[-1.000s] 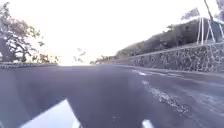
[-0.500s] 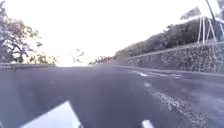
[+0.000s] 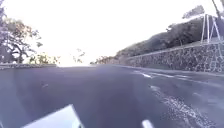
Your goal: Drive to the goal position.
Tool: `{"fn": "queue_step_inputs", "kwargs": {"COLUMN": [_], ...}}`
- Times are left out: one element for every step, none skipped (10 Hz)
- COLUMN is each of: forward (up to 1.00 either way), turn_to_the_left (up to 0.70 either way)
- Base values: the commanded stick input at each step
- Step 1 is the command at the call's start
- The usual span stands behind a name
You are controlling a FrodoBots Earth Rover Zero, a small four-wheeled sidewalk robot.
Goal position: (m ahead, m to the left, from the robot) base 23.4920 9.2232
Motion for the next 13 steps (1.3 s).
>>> {"fn": "queue_step_inputs", "kwargs": {"forward": [0.7, 0.7, 0.7, 0.7, 0.7, 0.7, 0.7, 0.7, 0.7, 0.7, 0.7, 0.7, 0.7], "turn_to_the_left": [0.0, 0.0, 0.0, 0.0, 0.0, 0.0, 0.0, 0.0, 0.0, 0.0, 0.0, 0.0, 0.0]}}
